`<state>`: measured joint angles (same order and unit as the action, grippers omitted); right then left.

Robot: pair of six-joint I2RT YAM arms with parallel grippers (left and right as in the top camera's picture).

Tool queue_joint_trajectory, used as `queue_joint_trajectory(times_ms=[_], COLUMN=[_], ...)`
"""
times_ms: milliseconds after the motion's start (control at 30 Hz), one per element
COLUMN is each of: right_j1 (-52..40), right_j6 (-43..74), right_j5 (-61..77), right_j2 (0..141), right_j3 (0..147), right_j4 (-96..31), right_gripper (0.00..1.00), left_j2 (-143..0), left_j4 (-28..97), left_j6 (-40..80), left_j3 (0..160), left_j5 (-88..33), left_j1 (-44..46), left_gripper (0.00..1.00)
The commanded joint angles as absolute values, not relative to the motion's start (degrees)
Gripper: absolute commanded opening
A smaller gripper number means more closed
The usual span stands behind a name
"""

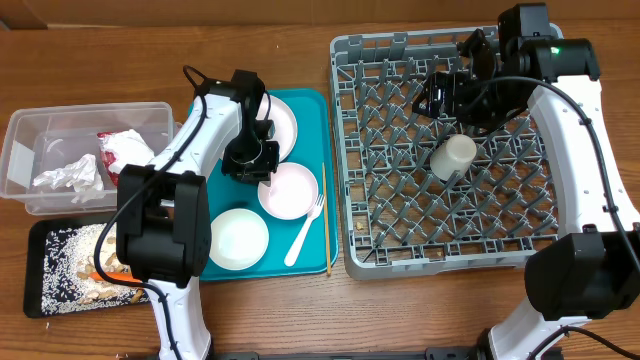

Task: Sort waste into correct bins and load items into the dishwasher
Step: 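Reach the left gripper to the pink bowl and grasp its rim, then lift the pink bowl and hand it to the right gripper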

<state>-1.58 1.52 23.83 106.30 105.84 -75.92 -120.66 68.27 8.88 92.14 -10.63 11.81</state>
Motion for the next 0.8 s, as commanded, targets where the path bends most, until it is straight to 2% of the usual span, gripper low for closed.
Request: queue_joint_trajectory(times_ms=[0, 167, 500, 767], right_j1=[-1.65, -1.65, -3.25, -18.57], right_j6=[1.23, -0.43, -2.02, -1.98], right_j5=[23.0, 23.09, 27.51, 19.38], right_j2=[105.47, 105.23, 105.21, 105.3], right_j3=[106.87, 107.18, 112.71, 111.44], right_j4=[-75.79, -75.31, -75.4, -75.09], right_gripper=[1.0, 1.0, 0.98, 0.91], left_j2=[-121.4, -120.2, -108.31, -106.76], left_j4=[68.6, 69.67, 74.54, 73.14], left_j6=[8.82, 8.82, 9.96, 10.35], left_j3=[91.13, 93.08, 104.38, 105.19], left_j5=[-10.07, -9.39, -7.07, -7.27], left_j1=[12.05, 12.03, 12.19, 17.43], left_gripper=[0.04, 0.04, 0.04, 0.04])
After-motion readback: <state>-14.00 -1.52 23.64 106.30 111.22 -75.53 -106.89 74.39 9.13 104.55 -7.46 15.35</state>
